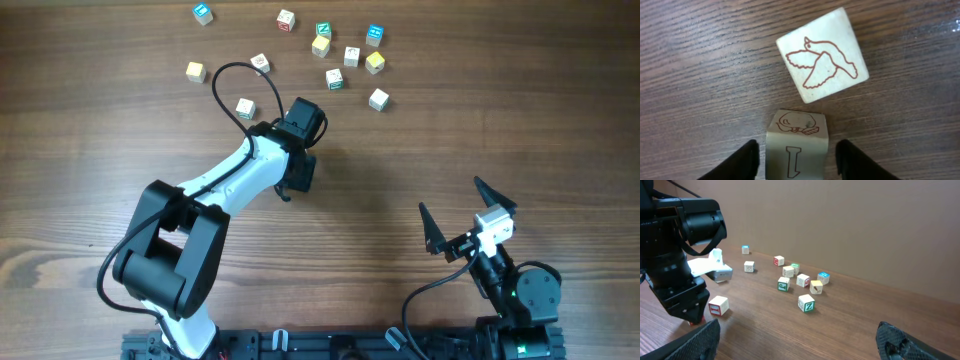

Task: Form a circle

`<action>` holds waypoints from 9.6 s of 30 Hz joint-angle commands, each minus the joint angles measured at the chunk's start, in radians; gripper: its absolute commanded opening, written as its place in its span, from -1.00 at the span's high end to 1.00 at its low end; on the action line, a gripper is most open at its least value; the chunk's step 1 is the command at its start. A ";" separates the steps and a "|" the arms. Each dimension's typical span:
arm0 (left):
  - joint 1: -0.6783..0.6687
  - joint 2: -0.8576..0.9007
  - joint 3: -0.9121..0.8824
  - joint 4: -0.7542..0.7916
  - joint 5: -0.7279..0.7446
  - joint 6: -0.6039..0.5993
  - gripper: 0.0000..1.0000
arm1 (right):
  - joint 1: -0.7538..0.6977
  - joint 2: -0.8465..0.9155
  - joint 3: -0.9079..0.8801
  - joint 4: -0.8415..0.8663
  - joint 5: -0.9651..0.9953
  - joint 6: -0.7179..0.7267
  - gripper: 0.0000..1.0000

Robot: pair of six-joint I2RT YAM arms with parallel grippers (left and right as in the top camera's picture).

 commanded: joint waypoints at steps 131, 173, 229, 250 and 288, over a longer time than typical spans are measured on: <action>0.340 0.328 0.397 0.126 0.072 0.025 -0.28 | 0.002 -0.005 -0.001 0.005 -0.009 -0.005 -0.99; 0.342 0.262 0.397 0.097 0.103 0.075 -0.37 | 0.002 -0.005 -0.001 0.005 -0.009 -0.005 -0.99; -0.080 0.015 0.346 -0.167 0.102 0.104 0.39 | 0.002 -0.005 -0.001 0.005 -0.009 -0.005 -0.99; -0.155 0.016 0.102 0.105 0.009 0.232 0.44 | 0.002 -0.005 -0.001 0.005 -0.009 -0.005 -1.00; -0.083 0.098 0.102 0.160 0.023 0.313 0.42 | 0.002 -0.005 -0.001 0.005 -0.009 -0.005 -0.99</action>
